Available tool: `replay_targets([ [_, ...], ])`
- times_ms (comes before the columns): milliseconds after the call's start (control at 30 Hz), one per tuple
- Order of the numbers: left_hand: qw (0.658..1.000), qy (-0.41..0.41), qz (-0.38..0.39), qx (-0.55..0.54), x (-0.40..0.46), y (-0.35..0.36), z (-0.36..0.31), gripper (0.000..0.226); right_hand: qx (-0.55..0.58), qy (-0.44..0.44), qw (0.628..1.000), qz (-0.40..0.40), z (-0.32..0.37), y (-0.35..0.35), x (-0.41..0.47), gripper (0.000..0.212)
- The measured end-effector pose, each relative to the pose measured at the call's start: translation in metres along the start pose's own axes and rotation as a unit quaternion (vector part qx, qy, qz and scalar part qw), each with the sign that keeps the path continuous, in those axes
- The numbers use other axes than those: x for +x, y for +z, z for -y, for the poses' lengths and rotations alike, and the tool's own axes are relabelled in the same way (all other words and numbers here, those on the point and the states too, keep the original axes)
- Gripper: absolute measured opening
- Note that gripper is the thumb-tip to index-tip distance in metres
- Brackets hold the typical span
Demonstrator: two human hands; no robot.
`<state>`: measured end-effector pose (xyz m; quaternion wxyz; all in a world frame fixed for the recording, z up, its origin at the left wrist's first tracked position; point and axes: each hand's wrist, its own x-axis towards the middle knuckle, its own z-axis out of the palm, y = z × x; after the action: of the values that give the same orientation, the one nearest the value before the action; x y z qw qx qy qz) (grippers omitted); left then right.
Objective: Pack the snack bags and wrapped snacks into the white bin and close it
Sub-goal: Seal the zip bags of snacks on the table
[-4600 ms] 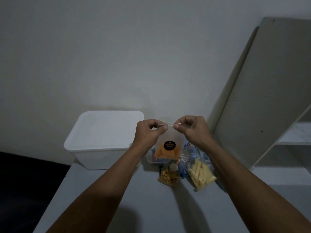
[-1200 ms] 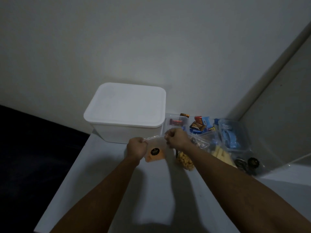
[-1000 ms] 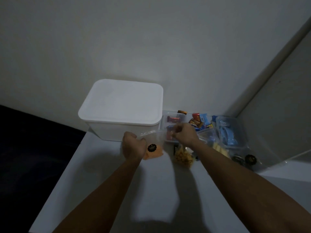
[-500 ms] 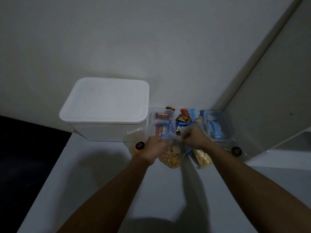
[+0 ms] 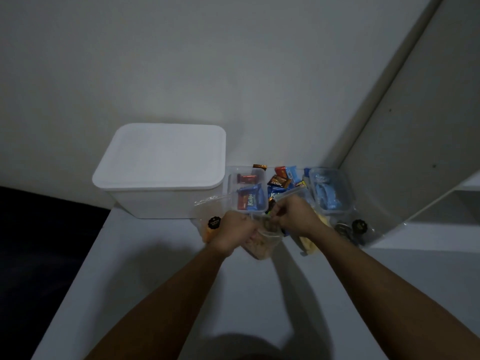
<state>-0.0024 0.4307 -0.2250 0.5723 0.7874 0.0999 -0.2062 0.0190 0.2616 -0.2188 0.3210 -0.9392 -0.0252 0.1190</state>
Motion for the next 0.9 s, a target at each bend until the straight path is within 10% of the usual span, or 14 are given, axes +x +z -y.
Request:
replay_targets([
  [233, 0.984, 0.109, -0.139, 0.0, -0.003, -0.012, -0.023, 0.009, -0.02, -0.071, 0.996, -0.054, 0.025, -0.034, 0.001, 0.011],
  [900, 0.956, 0.269, -0.106, -0.046, -0.006, -0.038, -0.085, 0.01, 0.127, -0.129, 0.973, -0.144, 0.055, -0.087, -0.008, 0.021],
])
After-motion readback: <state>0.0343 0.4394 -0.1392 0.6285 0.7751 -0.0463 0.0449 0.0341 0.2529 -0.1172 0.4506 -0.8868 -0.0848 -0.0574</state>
